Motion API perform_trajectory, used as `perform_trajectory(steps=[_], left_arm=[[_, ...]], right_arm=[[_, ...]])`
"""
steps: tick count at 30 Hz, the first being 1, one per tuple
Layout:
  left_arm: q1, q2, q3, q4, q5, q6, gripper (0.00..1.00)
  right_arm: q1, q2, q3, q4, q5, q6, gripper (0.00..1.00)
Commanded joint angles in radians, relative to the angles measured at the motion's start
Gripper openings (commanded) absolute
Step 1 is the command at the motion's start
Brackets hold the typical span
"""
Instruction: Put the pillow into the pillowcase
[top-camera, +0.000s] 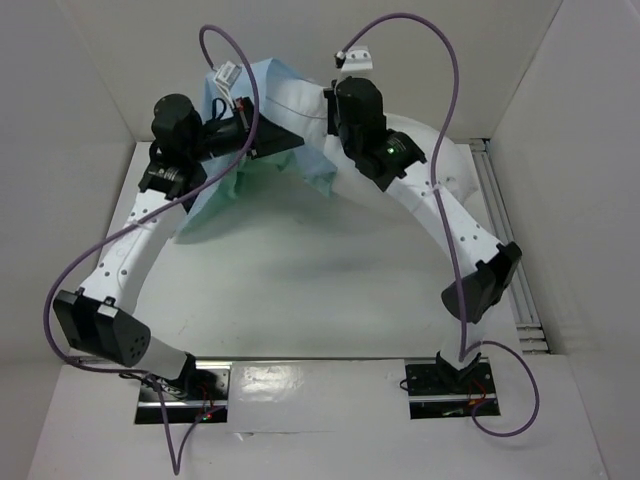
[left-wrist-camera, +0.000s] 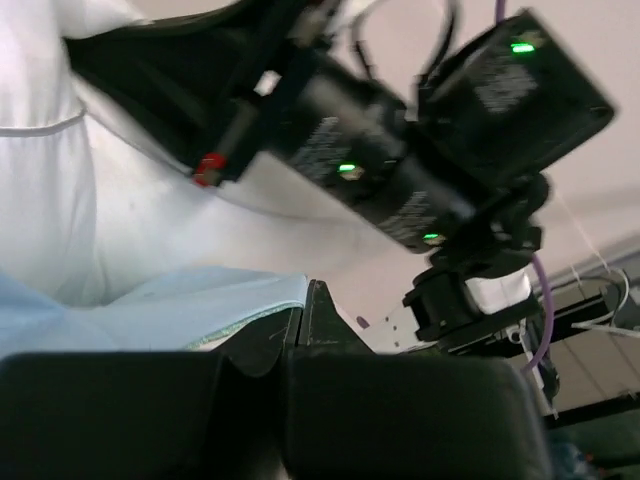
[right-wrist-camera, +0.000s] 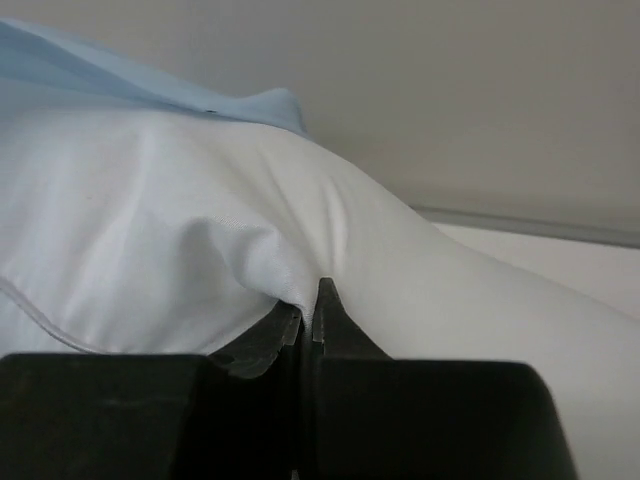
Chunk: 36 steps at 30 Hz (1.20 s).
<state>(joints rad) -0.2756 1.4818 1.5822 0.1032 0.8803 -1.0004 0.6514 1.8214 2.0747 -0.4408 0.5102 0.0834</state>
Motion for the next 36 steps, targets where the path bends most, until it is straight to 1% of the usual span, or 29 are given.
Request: perform_trajectory(steps=[1, 2, 3, 4, 5, 6, 9, 10, 11, 12, 13, 14, 15, 16, 17, 18, 20, 22, 24, 26, 27, 28, 29, 30, 31, 32, 33, 34, 36], left_arm=[[-0.017, -0.081, -0.127, 0.22, 0.101, -0.069, 0.0], [-0.017, -0.11, -0.284, 0.234, 0.101, -0.081, 0.0], [-0.03, -0.139, -0.371, 0.249, 0.101, -0.081, 0.0], [-0.042, -0.197, -0.461, 0.268, 0.089, -0.09, 0.0], [-0.051, -0.227, -0.643, 0.315, 0.089, -0.11, 0.0], [-0.08, -0.25, -0.728, 0.329, 0.074, -0.11, 0.0], [-0.128, -0.322, -0.98, 0.304, 0.049, -0.122, 0.0], [-0.137, -0.334, -1.017, 0.285, 0.049, -0.112, 0.02], [-0.137, -0.359, -1.043, 0.256, 0.049, -0.103, 0.22], [-0.137, -0.37, -1.054, 0.207, 0.049, -0.054, 0.37], [-0.137, -0.383, -1.03, 0.053, 0.039, -0.019, 0.58], [-0.137, -0.412, -0.957, -0.039, -0.002, 0.065, 0.83], [-0.137, -0.425, -0.909, -0.141, -0.036, 0.112, 0.87], [-0.137, -0.434, -0.859, -0.242, -0.067, 0.149, 0.88], [-0.137, -0.434, -0.81, -0.404, -0.096, 0.189, 0.88], [-0.137, -0.457, -0.713, -0.472, -0.151, 0.263, 0.88], [-0.128, -0.468, -0.586, -0.636, -0.251, 0.369, 0.66], [-0.119, -0.468, -0.515, -0.73, -0.323, 0.422, 0.0], [-0.11, -0.468, -0.454, -0.819, -0.401, 0.48, 0.0], [-0.096, -0.457, -0.442, -0.846, -0.432, 0.506, 0.0], [-0.096, -0.448, -0.432, -0.856, -0.455, 0.506, 0.07], [-0.086, -0.448, -0.421, -0.869, -0.534, 0.487, 0.23], [-0.086, -0.439, -0.41, -0.869, -0.614, 0.459, 0.59], [-0.086, -0.439, -0.41, -0.869, -0.615, 0.459, 0.73], [-0.086, -0.439, -0.39, -0.869, -0.723, 0.416, 0.81], [-0.086, -0.439, -0.38, -0.869, -0.777, 0.405, 0.9], [-0.086, -0.427, -0.38, -0.869, -0.846, 0.387, 0.94], [-0.096, -0.426, -0.367, -0.869, -0.988, 0.346, 0.94], [-0.096, -0.414, -0.367, -0.869, -1.087, 0.345, 0.94]], right_arm=[[0.105, -0.148, -0.045, 0.198, 0.105, -0.05, 0.0], [0.129, -0.164, -0.11, 0.198, 0.087, -0.015, 0.0], [0.146, -0.183, -0.261, 0.215, 0.073, 0.008, 0.0], [0.165, -0.209, -0.333, 0.226, 0.048, 0.041, 0.0], [0.197, -0.209, -0.4, 0.226, 0.027, 0.102, 0.0], [0.217, -0.218, -0.526, 0.226, 0.01, 0.131, 0.0], [0.244, -0.208, -0.686, 0.226, -0.051, 0.257, 0.0], [0.244, -0.208, -0.765, 0.226, -0.08, 0.285, 0.0], [0.244, -0.224, -0.797, 0.241, -0.096, 0.306, 0.0], [0.244, -0.238, -0.823, 0.255, -0.11, 0.34, 0.0], [0.244, -0.261, -0.856, 0.283, -0.155, 0.349, 0.0], [0.244, -0.261, -0.857, 0.283, -0.17, 0.349, 0.0], [0.244, -0.272, -0.857, 0.283, -0.17, 0.36, 0.0], [0.244, -0.272, -0.857, 0.283, -0.179, 0.36, 0.0], [0.244, -0.272, -0.857, 0.274, -0.188, 0.36, 0.0], [0.244, -0.272, -0.857, 0.274, -0.188, 0.371, 0.0], [0.244, -0.272, -0.857, 0.261, -0.229, 0.38, 0.0], [0.244, -0.272, -0.866, 0.261, -0.263, 0.389, 0.0], [0.244, -0.272, -0.866, 0.261, -0.275, 0.4, 0.0], [0.244, -0.272, -0.855, 0.241, -0.285, 0.4, 0.0], [0.244, -0.272, -0.841, 0.241, -0.285, 0.385, 0.0], [0.244, -0.263, -0.82, 0.208, -0.294, 0.385, 0.0], [0.244, -0.263, -0.809, 0.192, -0.285, 0.369, 0.11], [0.244, -0.263, -0.798, 0.177, -0.285, 0.369, 0.21], [0.255, -0.263, -0.777, 0.159, -0.285, 0.369, 0.34], [0.264, -0.263, -0.768, 0.125, -0.27, 0.36, 0.48], [0.264, -0.263, -0.768, 0.107, -0.253, 0.36, 0.63], [0.264, -0.28, -0.754, 0.088, -0.24, 0.36, 0.69], [0.264, -0.322, -0.743, 0.03, -0.185, 0.372, 0.78]])
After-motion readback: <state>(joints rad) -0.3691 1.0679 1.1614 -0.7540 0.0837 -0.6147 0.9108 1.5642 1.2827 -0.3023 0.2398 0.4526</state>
